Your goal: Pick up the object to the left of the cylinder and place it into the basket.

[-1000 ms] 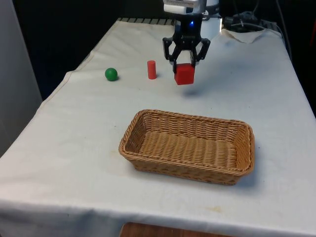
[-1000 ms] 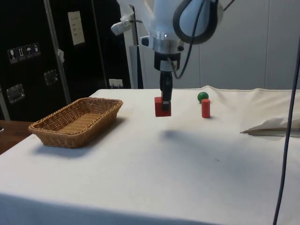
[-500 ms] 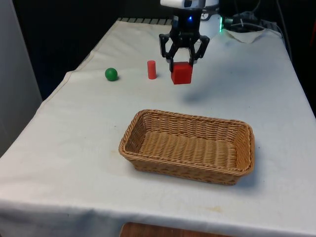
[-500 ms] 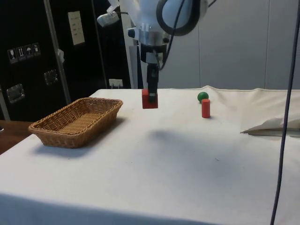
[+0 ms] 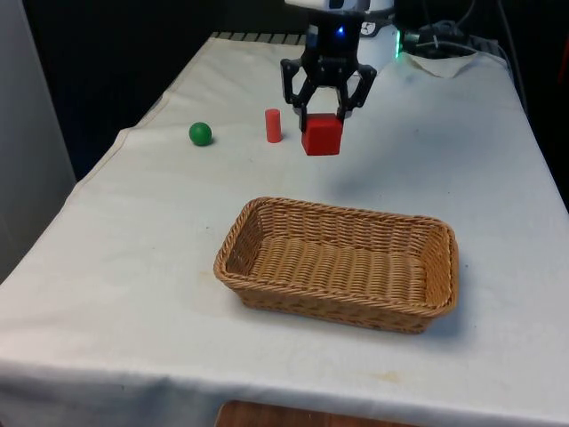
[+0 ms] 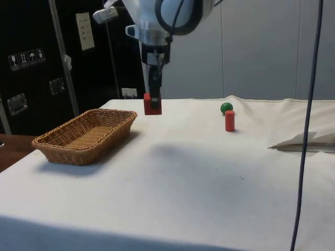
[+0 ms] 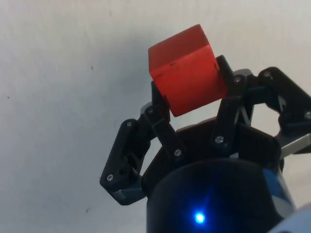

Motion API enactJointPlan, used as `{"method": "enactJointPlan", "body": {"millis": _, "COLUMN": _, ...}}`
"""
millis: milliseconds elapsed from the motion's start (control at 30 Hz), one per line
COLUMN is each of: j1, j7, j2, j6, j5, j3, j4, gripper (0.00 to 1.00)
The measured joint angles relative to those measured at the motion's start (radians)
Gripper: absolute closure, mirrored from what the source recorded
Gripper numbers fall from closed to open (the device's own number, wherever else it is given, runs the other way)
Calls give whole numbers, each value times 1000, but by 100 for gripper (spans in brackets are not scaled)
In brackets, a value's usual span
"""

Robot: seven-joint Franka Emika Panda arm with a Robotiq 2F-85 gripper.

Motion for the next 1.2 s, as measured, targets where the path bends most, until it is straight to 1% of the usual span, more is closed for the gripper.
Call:
{"method": "enactJointPlan", "body": {"millis": 267, "j1": 0, "j7": -8, "j2": 64, "j6": -56, "j5": 34, "j3": 1, "j4": 118, "gripper": 97}}
{"method": "enactJointPlan", "body": {"millis": 333, "j1": 0, "j7": -8, "j2": 64, "j6": -56, "j5": 34, "j3": 1, "j4": 118, "gripper": 97}}
{"method": "enactJointPlan", "body": {"millis": 367, "j1": 0, "j7": -9, "j2": 77, "j6": -64, "j5": 40, "j3": 1, "j4": 140, "gripper": 97}}
{"method": "enactJointPlan", "body": {"millis": 533, "j1": 0, "j7": -13, "j2": 115, "j6": -82, "j5": 63, "j3": 1, "j4": 196, "gripper": 97}}
{"method": "enactJointPlan", "body": {"millis": 600, "j1": -1, "j7": -19, "j2": 141, "j6": -96, "j5": 82, "j3": 1, "j4": 233, "gripper": 97}}
{"method": "enactJointPlan", "body": {"millis": 633, "j1": -1, "j7": -19, "j2": 141, "j6": -96, "j5": 82, "j3": 1, "j4": 233, "gripper": 97}}
{"method": "enactJointPlan", "body": {"millis": 733, "j1": -2, "j7": -26, "j2": 168, "j6": -106, "j5": 102, "j3": 1, "j4": 269, "gripper": 97}}
{"method": "enactJointPlan", "body": {"millis": 767, "j1": -2, "j7": -26, "j2": 168, "j6": -106, "j5": 102, "j3": 1, "j4": 269, "gripper": 97}}
{"method": "enactJointPlan", "body": {"millis": 833, "j1": -3, "j7": -32, "j2": 195, "j6": -118, "j5": 121, "j3": 1, "j4": 306, "gripper": 97}}
{"method": "enactJointPlan", "body": {"millis": 900, "j1": -3, "j7": -32, "j2": 195, "j6": -118, "j5": 121, "j3": 1, "j4": 306, "gripper": 97}}
{"method": "enactJointPlan", "body": {"millis": 933, "j1": -4, "j7": -36, "j2": 213, "j6": -126, "j5": 133, "j3": 1, "j4": 332, "gripper": 97}}
{"method": "enactJointPlan", "body": {"millis": 1100, "j1": -6, "j7": -37, "j2": 261, "j6": -149, "j5": 156, "j3": 1, "j4": 397, "gripper": 97}}
{"method": "enactJointPlan", "body": {"millis": 1133, "j1": -7, "j7": -38, "j2": 280, "j6": -156, "j5": 166, "j3": 1, "j4": 424, "gripper": 97}}
{"method": "enactJointPlan", "body": {"millis": 1200, "j1": -8, "j7": -38, "j2": 289, "j6": -160, "j5": 171, "j3": 1, "j4": 437, "gripper": 97}}
